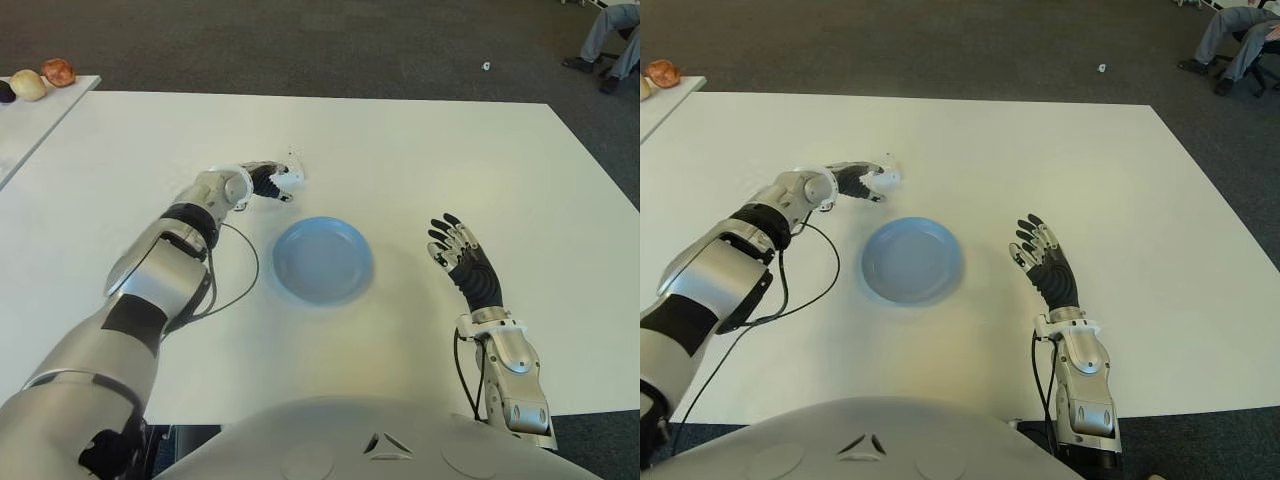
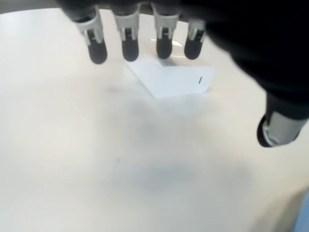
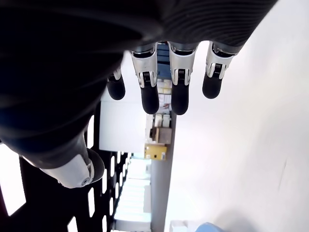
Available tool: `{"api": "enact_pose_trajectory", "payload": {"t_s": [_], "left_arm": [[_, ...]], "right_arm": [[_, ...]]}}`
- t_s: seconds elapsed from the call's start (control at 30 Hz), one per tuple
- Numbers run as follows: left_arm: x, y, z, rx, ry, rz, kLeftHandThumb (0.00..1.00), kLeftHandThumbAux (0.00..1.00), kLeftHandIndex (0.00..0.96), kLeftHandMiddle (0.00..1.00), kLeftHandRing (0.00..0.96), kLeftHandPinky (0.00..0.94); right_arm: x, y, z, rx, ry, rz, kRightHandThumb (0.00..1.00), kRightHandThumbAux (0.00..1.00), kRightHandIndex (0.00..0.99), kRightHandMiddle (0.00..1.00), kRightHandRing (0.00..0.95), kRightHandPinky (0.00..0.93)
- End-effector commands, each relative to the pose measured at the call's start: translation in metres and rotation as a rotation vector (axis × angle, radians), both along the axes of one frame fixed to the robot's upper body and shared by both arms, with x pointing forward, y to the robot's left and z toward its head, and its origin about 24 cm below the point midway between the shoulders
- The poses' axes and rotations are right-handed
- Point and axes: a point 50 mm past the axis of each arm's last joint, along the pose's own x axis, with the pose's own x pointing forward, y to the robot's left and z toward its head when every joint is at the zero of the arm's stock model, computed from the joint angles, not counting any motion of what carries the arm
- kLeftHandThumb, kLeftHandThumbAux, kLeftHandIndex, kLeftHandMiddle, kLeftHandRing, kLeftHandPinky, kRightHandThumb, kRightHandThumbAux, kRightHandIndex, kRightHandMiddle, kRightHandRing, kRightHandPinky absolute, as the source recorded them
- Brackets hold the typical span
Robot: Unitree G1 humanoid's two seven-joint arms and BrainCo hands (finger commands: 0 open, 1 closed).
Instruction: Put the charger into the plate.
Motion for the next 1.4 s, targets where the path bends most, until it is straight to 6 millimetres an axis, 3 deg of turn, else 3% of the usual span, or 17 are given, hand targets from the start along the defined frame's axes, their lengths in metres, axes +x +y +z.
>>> {"api": "enact_pose_trajectory", "payload": {"t_s": [0.03,0.67,1.13,1.4], "left_arm": [[-0.013,0.011,-0.017,0.08,0.125,-0.047,0.0,0.477,0.0,0.0,0.0,0.0],[-0.009,0.019,0.025,0.197,0.143,-0.269,0.0,0.469,0.0,0.0,0.0,0.0],[-0.032,0.027,0.06,0.257,0.208,-0.357,0.0,0.478,0.0,0.0,0.0,0.008],[-0.041,0.029,0.068,0.251,0.202,-0.382,0.0,0.483,0.0,0.003,0.007,0.02]], "right_arm": [[0.002,-0.001,0.0,0.004,0.007,-0.004,0.0,0.631,0.064,0.16,0.134,0.097],[0.006,0.0,0.001,0.014,0.002,0.002,0.0,0.624,0.052,0.167,0.138,0.099],[0.006,-0.002,0.003,0.006,0.009,-0.002,0.0,0.623,0.044,0.169,0.138,0.092],[0.007,-0.004,0.003,-0.001,0.014,-0.001,0.0,0.615,0.041,0.167,0.137,0.09]]}}
